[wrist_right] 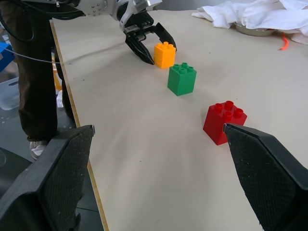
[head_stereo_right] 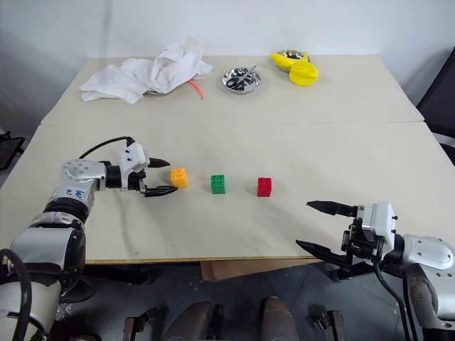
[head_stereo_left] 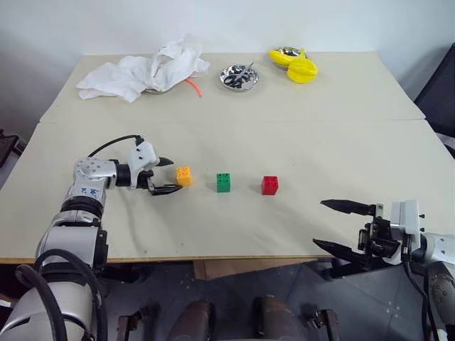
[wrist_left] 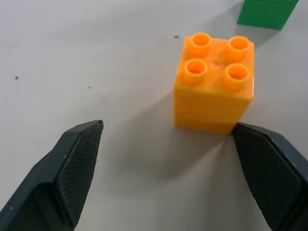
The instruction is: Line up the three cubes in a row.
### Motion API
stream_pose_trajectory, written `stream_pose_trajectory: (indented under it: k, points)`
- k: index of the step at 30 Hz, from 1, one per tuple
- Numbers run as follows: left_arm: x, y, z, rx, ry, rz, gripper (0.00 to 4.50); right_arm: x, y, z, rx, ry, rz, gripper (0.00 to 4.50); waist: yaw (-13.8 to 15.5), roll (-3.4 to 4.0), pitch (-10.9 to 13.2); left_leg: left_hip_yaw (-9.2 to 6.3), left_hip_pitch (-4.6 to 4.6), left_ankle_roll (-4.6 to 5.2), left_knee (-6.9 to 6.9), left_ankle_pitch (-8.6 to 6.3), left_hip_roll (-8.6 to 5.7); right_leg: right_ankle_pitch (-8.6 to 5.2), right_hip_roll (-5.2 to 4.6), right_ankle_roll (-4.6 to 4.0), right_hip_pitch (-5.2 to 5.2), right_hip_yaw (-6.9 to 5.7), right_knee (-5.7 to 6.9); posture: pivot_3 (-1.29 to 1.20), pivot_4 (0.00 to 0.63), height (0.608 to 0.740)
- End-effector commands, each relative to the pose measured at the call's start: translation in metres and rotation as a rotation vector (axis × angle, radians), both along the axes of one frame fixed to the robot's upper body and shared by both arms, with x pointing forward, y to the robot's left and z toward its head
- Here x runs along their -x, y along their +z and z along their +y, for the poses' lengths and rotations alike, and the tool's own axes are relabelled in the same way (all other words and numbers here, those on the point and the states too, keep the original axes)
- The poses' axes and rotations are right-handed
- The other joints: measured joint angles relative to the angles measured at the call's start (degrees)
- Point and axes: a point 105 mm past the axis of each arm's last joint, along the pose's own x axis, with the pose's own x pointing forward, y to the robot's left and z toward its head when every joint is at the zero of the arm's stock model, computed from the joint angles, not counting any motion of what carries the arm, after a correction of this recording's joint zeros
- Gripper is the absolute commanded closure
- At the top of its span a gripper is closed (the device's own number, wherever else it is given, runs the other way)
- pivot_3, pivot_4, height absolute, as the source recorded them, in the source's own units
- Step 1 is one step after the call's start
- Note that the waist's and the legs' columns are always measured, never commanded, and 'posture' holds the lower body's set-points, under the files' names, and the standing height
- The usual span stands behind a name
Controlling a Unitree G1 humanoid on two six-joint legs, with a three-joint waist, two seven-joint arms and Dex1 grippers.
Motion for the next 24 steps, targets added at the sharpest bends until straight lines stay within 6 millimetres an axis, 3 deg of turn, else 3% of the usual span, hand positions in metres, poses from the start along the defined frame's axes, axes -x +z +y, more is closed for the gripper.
stream_pose_trajectory:
  k: [1,8,16,19,24]
  points:
    - [0.01,0.003,-0.003,0.073,-0.079,0.029,0.01,0.0,0.005,0.001,-0.005,0.013,-0.033,0.0,0.08,0.0,0.0,0.0,0.0,0.0,0.0,0.0,0.0,0.0,0.0,0.0,0.0,-0.01,0.02,0.0,0.15,0.74]
    - [0.002,-0.002,-0.027,0.073,-0.092,0.029,0.01,0.002,0.008,0.0,0.002,0.012,-0.034,0.0,1.19,-0.02,0.0,-0.03,-0.04,0.08,0.12,-0.04,-0.09,0.0,-0.1,0.01,0.02,-0.02,-0.06,0.0,0.15,0.74]
    - [-0.005,0.003,-0.04,0.107,-0.081,0.033,0.01,0.01,0.006,-0.001,0.003,-0.01,-0.025,0.0,0.92,-0.03,-0.01,-0.02,-0.05,0.12,0.14,-0.07,-0.12,0.01,-0.1,0.03,0.03,-0.02,-0.04,0.0,0.15,0.74]
    - [-0.004,0.003,-0.043,0.105,-0.098,0.045,0.57,0.012,0.006,-0.001,0.001,-0.016,-0.024,0.0,0.87,-0.03,-0.01,0.0,-0.05,0.12,0.14,-0.07,-0.11,0.01,-0.1,0.03,0.03,-0.02,-0.04,0.0,0.15,0.74]
    - [0.0,0.001,-0.044,0.065,-0.146,0.057,2.17,0.013,0.005,-0.002,0.0,-0.024,-0.022,0.0,0.86,-0.03,-0.01,0.01,-0.05,0.12,0.13,-0.07,-0.09,0.01,-0.06,0.03,0.02,-0.01,-0.03,0.0,0.15,0.74]
